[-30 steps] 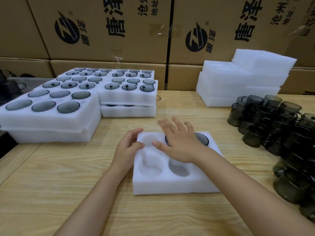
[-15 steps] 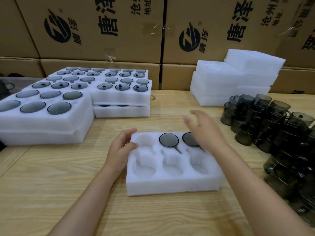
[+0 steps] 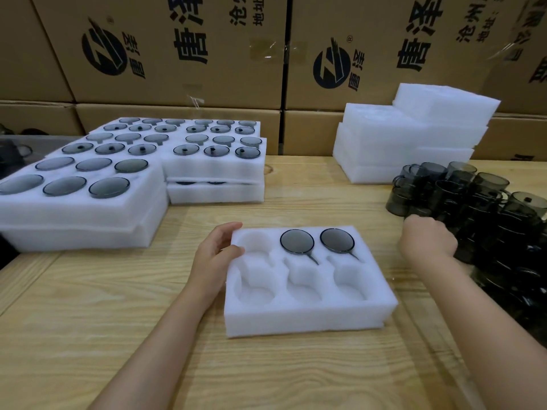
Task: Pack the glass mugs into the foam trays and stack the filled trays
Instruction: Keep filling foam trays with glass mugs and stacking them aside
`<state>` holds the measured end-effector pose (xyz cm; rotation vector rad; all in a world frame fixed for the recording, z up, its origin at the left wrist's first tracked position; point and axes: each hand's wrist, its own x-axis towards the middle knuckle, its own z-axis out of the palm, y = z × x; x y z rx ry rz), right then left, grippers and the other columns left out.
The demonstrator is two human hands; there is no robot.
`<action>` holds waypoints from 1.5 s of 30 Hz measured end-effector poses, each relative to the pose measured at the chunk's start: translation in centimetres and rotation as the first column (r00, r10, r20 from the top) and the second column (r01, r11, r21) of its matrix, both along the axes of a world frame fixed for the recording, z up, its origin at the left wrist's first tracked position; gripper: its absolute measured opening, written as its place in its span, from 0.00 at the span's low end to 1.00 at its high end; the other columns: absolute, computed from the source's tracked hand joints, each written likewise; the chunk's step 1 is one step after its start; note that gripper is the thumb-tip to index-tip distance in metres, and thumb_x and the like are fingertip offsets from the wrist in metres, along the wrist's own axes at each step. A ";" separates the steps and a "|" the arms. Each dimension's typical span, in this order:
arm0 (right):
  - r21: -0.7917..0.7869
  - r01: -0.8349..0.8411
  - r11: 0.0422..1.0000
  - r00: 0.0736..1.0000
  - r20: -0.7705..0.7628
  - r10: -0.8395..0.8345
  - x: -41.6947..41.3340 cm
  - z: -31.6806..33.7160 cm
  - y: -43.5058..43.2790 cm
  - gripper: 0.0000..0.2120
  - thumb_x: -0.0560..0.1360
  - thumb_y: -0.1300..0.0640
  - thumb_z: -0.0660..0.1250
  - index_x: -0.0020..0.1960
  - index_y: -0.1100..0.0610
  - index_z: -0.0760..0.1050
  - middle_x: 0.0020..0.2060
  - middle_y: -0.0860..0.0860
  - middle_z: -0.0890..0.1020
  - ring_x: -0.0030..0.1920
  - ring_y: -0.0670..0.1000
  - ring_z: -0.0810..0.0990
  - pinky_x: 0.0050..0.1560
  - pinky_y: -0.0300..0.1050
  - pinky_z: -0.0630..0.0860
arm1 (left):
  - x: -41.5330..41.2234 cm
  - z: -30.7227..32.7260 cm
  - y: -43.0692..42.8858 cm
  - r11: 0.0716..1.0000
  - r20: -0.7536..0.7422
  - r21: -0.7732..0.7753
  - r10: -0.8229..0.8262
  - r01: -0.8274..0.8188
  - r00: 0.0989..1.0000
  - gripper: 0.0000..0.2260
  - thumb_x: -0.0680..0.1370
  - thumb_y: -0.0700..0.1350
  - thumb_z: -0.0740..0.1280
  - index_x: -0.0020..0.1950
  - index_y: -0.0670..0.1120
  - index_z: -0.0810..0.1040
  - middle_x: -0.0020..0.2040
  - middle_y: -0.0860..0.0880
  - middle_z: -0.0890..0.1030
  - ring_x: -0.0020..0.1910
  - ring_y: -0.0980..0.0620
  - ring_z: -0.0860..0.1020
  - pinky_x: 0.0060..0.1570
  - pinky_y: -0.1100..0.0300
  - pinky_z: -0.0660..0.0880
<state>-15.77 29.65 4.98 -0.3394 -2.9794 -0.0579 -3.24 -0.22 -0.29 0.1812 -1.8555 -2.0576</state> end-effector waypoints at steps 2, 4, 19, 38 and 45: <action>-0.008 -0.032 0.999 0.999 -0.010 0.032 0.4 0.0 -0.8 0.15 0.74 0.67 0.57 0.58 0.60 0.74 0.56 0.59 0.77 0.58 0.60 0.74 0.48 0.50 0.71 | 0.0 0.0 0.0 1.000 0.002 -0.002 -0.001 0.001 1.000 0.20 0.63 0.40 0.65 0.55 0.49 0.78 0.51 0.46 0.80 0.51 0.46 0.77 0.52 0.49 0.73; -0.039 -0.099 0.994 0.994 -0.057 0.096 0.9 0.0 -1.6 0.15 0.73 0.66 0.58 0.57 0.59 0.75 0.55 0.59 0.78 0.59 0.60 0.72 0.48 0.48 0.68 | 0.0 0.0 0.0 1.000 0.007 -0.001 -0.002 0.002 1.000 0.20 0.63 0.40 0.65 0.55 0.49 0.78 0.51 0.46 0.80 0.52 0.46 0.77 0.53 0.48 0.73; -0.111 -0.321 0.941 0.922 0.191 0.337 -1.5 1.2 0.2 0.24 0.75 0.57 0.63 0.71 0.52 0.65 0.66 0.56 0.70 0.67 0.61 0.65 0.62 0.50 0.63 | 0.0 0.0 0.0 1.000 0.006 -0.004 -0.001 0.001 1.000 0.20 0.63 0.41 0.65 0.54 0.50 0.78 0.51 0.47 0.80 0.50 0.48 0.78 0.50 0.52 0.74; -0.499 -0.640 0.584 0.724 -0.138 0.676 7.4 7.1 -16.3 0.19 0.72 0.41 0.67 0.40 0.58 0.76 0.34 0.52 0.79 0.34 0.52 0.77 0.37 0.46 0.75 | 1.0 1.0 0.3 0.983 -0.141 -0.184 -0.021 -0.005 0.990 0.21 0.67 0.59 0.68 0.59 0.56 0.78 0.62 0.49 0.78 0.63 0.53 0.75 0.58 0.57 0.73; -0.458 -0.615 0.642 0.756 -0.111 0.645 7.0 5.7 -18.2 0.18 0.73 0.41 0.62 0.38 0.56 0.70 0.38 0.53 0.77 0.41 0.57 0.77 0.33 0.44 0.68 | 0.7 0.8 0.3 0.999 -0.138 0.007 -0.036 0.038 0.990 0.11 0.73 0.45 0.68 0.55 0.51 0.80 0.58 0.45 0.81 0.59 0.48 0.78 0.57 0.56 0.75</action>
